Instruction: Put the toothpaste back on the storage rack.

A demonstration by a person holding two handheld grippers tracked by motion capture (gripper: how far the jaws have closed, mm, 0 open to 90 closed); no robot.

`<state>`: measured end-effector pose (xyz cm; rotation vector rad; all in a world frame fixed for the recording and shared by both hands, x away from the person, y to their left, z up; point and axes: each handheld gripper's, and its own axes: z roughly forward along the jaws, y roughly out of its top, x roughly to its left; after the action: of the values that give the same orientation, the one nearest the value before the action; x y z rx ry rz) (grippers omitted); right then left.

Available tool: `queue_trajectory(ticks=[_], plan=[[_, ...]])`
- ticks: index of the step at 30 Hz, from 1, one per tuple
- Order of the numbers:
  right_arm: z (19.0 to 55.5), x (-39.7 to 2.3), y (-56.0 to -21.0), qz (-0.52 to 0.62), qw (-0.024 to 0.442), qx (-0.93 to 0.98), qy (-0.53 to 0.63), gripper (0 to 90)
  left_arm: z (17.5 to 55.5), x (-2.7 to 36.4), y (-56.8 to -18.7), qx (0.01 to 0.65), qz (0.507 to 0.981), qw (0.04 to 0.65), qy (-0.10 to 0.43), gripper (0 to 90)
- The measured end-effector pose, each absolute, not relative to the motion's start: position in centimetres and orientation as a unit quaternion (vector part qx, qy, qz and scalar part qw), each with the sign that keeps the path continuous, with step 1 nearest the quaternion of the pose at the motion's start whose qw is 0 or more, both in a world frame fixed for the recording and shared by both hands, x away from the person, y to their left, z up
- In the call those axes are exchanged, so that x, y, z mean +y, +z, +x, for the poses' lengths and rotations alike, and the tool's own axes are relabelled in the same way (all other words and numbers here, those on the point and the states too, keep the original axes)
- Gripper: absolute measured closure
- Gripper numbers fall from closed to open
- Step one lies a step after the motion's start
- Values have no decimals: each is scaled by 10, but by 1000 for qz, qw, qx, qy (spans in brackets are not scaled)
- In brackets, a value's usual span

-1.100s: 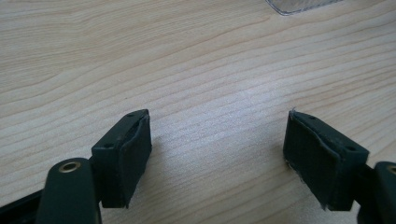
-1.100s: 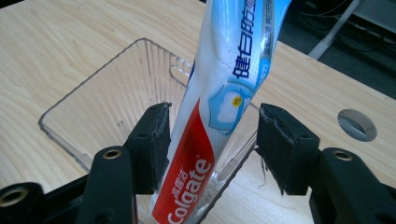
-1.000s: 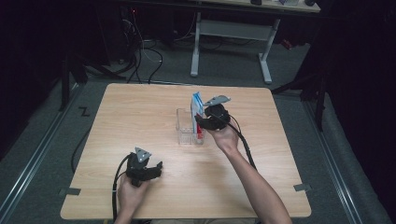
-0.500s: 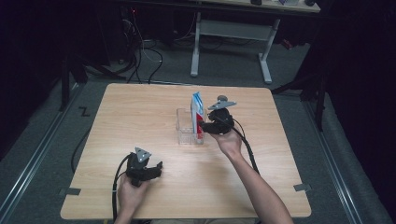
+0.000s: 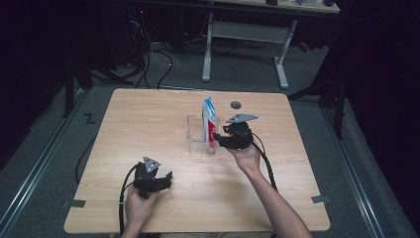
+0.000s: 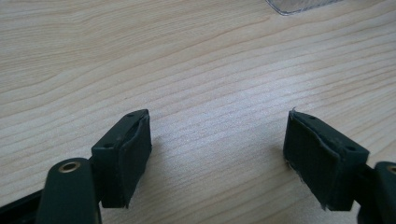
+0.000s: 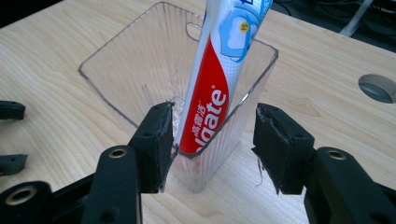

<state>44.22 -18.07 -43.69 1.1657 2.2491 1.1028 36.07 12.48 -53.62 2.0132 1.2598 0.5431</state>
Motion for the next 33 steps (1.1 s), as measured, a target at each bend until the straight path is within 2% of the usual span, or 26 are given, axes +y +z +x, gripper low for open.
queue_trajectory(ticks=[33], plan=[[390,-203,-449,411,193,789,414,495,361,125,-536,485,776,345,209,239]])
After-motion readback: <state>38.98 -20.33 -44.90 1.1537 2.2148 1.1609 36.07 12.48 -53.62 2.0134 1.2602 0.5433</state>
